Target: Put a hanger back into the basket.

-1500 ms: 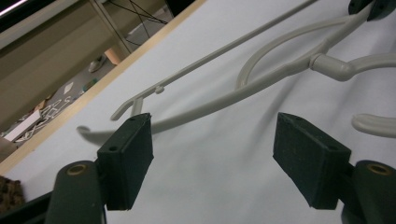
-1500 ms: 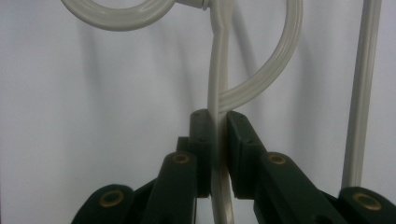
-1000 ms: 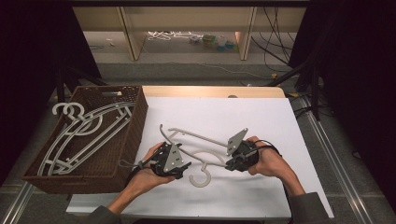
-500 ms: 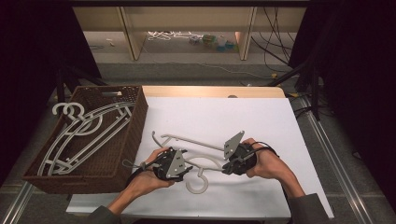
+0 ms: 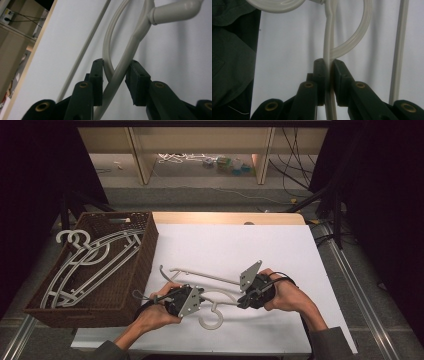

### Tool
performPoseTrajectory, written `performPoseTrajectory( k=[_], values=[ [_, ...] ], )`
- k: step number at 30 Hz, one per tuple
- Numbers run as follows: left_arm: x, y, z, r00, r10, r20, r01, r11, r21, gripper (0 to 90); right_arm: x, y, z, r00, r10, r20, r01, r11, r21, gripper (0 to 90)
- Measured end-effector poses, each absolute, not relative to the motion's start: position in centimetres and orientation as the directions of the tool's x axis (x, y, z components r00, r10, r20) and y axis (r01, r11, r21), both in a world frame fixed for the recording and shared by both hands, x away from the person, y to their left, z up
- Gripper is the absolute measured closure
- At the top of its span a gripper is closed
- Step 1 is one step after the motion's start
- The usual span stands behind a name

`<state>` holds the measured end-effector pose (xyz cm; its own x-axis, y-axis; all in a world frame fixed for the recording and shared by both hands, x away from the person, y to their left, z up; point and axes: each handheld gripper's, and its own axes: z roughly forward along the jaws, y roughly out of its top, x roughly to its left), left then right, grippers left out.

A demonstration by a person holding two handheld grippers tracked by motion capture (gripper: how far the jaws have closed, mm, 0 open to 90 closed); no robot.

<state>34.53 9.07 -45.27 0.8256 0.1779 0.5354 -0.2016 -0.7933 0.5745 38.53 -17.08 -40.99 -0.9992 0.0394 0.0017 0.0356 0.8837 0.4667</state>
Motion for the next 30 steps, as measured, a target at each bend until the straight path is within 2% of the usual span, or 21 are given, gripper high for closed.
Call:
performPoseTrajectory(
  k=[9, 15, 22, 25, 26, 27, 30],
  values=[
    [33.7, 8.5, -44.2, 0.823, 0.129, 0.554, -0.257, -0.784, 0.565, 77.2, 39.0, -18.5, -40.2, -0.998, 0.061, -0.011, 0.047, 0.858, 0.511, 77.8],
    [33.4, 8.6, -43.2, 0.854, 0.175, 0.49, -0.204, -0.754, 0.625, 79.5, 39.4, -18.9, -39.9, -0.988, 0.146, -0.052, 0.093, 0.826, 0.556, 71.0],
    [34.1, 9.1, -42.6, 0.861, 0.255, 0.441, -0.12, -0.74, 0.662, 79.7, 39.7, -18.7, -39.2, -0.949, 0.307, -0.07, 0.192, 0.74, 0.645, 47.4],
    [34.5, 9.5, -42.3, 0.869, 0.292, 0.399, -0.078, -0.716, 0.693, 79.7, 39.8, -18.8, -38.7, -0.917, 0.39, -0.085, 0.232, 0.694, 0.682, 40.7],
    [34.5, 9.5, -42.3, 0.869, 0.292, 0.399, -0.078, -0.716, 0.693, 79.7, 39.8, -18.8, -38.7, -0.917, 0.39, -0.085, 0.232, 0.694, 0.682, 40.7],
    [34.6, 9.9, -42.1, 0.858, 0.348, 0.378, -0.025, -0.707, 0.707, 79.6, 40.0, -19.0, -38.5, -0.897, 0.437, -0.072, 0.26, 0.65, 0.714, 37.6],
    [34.8, 10.2, -41.9, 0.856, 0.378, 0.352, 0.011, -0.694, 0.72, 79.6, 40.1, -19.2, -38.4, -0.875, 0.477, -0.085, 0.27, 0.626, 0.731, 33.9]
  ],
)
